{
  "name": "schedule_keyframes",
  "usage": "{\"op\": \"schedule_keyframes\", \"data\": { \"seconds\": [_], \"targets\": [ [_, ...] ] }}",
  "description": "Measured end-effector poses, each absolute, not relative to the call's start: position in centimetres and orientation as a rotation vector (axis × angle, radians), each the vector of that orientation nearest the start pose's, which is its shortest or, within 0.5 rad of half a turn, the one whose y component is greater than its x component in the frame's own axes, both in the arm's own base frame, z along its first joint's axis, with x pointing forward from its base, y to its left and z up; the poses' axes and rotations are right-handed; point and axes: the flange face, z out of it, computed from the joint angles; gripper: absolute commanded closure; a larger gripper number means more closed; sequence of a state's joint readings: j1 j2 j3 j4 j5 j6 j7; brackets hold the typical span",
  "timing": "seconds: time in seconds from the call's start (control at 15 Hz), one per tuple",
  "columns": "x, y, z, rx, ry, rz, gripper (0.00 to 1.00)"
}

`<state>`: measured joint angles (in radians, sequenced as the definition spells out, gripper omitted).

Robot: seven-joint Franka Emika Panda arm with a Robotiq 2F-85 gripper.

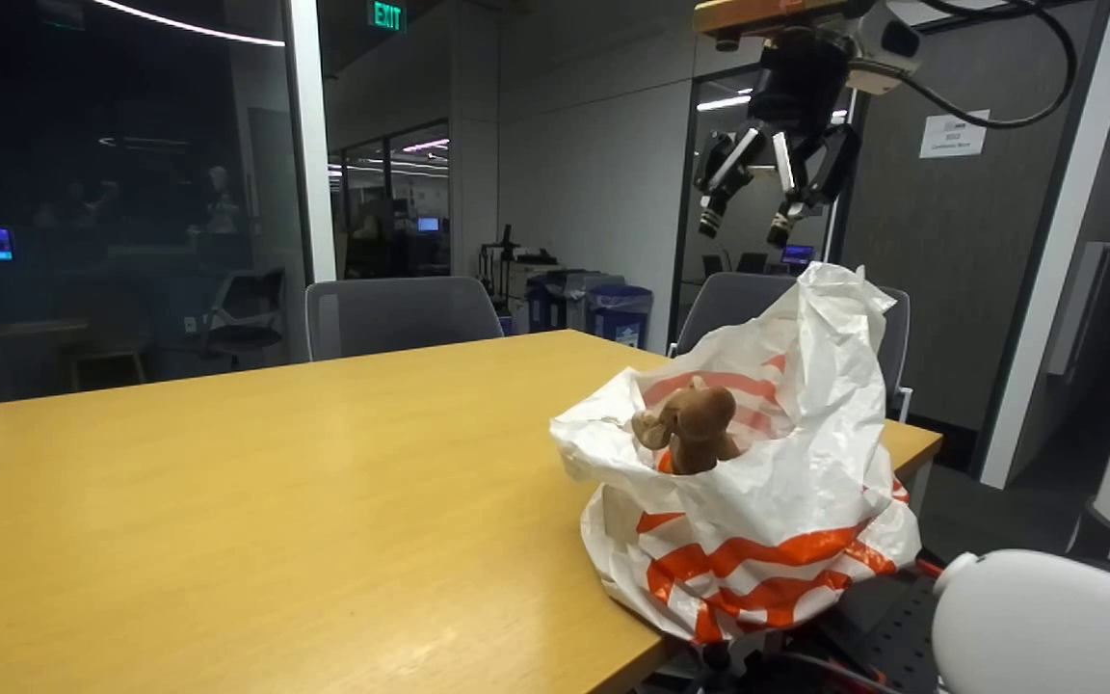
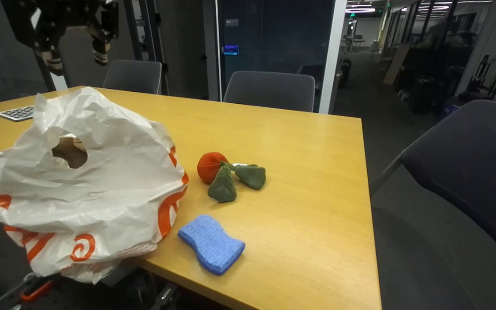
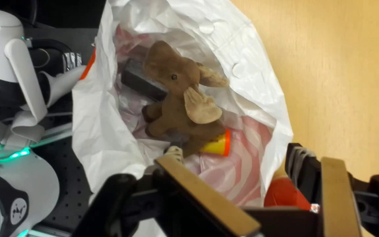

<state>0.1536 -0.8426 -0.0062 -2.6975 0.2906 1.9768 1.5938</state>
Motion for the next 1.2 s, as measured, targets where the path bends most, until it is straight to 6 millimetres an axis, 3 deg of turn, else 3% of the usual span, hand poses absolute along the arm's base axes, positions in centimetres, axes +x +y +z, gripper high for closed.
{"op": "schedule_keyframes", "data": {
  "seconds": [0.2, 0.33, 0.73, 0.93, 1.2],
  "targets": [
    [31.8, 5.5, 49.3, -2.061, 2.025, -0.042, 0.0],
    [33.2, 4.1, 48.9, -2.066, 2.066, -0.194, 0.0],
    [40.1, -0.4, 43.2, -2.204, 2.161, -0.446, 0.0],
    [44.1, -0.8, 41.1, -2.299, 2.181, -0.507, 0.0],
    [49.9, 0.0, 39.8, -2.369, 2.123, -0.508, 0.0]
  ]
}}
